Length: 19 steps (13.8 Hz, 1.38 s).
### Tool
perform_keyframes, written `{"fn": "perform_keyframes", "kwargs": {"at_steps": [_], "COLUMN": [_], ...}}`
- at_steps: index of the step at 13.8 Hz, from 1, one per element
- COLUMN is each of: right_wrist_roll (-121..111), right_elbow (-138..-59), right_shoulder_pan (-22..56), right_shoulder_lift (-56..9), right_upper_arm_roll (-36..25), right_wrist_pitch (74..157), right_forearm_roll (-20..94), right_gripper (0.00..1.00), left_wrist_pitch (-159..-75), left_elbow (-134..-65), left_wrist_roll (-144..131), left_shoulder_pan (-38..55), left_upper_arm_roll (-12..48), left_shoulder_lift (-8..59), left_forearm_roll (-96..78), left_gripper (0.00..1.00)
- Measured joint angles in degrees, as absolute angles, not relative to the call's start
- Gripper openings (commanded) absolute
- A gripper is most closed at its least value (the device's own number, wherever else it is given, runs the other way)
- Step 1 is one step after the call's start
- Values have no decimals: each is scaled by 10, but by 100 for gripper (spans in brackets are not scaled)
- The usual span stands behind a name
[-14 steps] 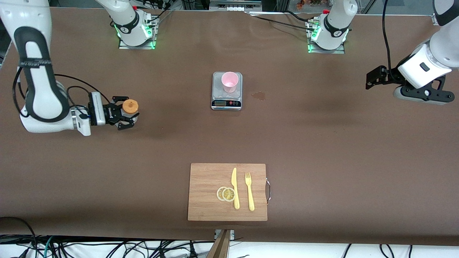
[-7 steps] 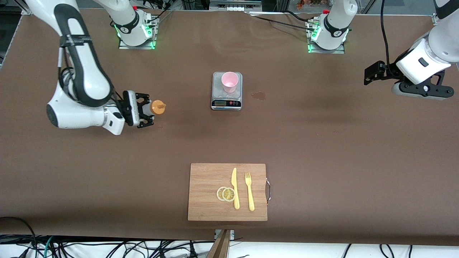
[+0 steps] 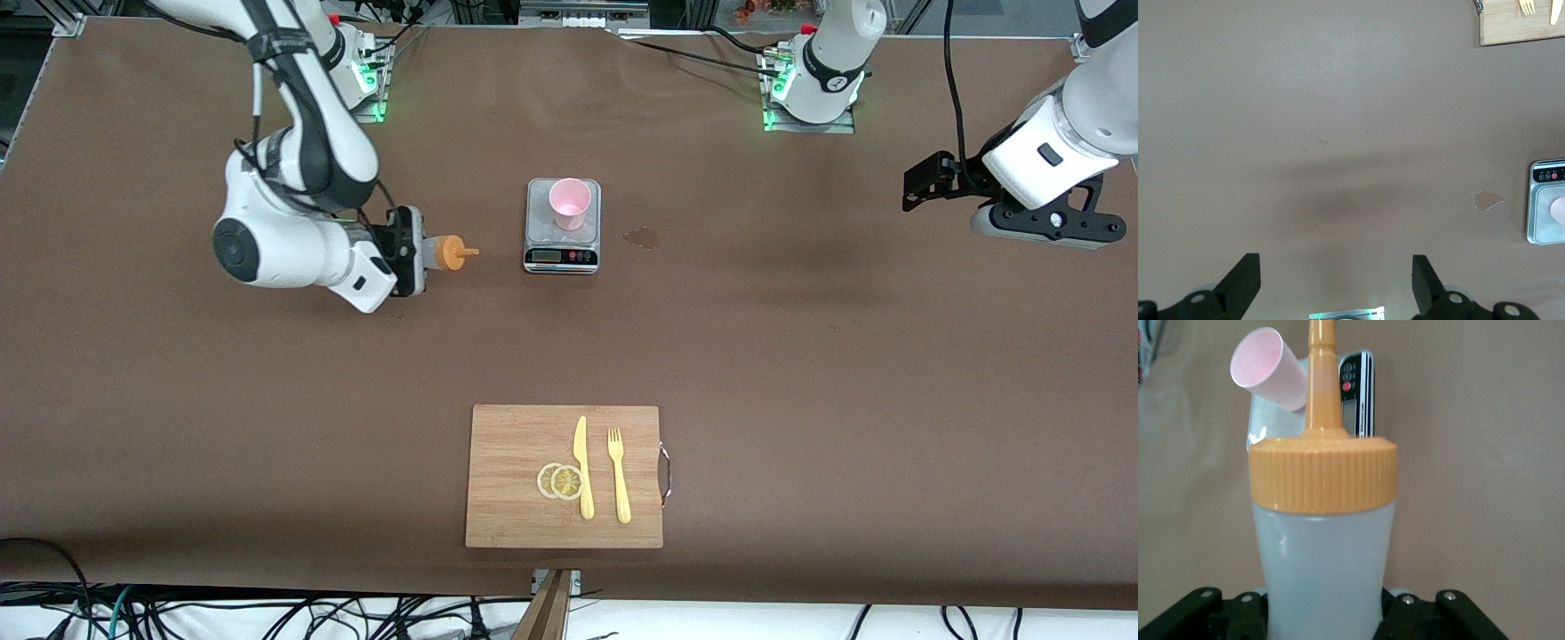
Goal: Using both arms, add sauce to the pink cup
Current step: 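Lift the sauce bottle with the right gripper toward the pink cup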
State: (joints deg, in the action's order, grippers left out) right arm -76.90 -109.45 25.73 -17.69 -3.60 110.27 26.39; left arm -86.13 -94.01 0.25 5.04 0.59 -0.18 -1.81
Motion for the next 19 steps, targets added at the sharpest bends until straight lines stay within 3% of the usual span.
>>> {"fn": "perform_keyframes", "kwargs": {"at_steps": [4,19], "right_wrist_roll": [-659,-403], "right_elbow": [-1095,-1084], "right_shoulder_pan": [268,405], "right_shoulder_lift": [-170,-189], "right_upper_arm_roll": [4,13], "right_wrist_pitch": [1108,1119], "right_forearm_roll": [197,61], "right_gripper": [0,0], "left_wrist_pitch": [-861,-859], "left_elbow": [-940,-939], "left_wrist_roll": [2,2], "left_shoulder_pan": [50,50], "left_upper_arm_roll": [6,6], "left_shoulder_lift": [-2,-2], "left_forearm_roll": [-18,-18], "left_gripper": [100,100]}}
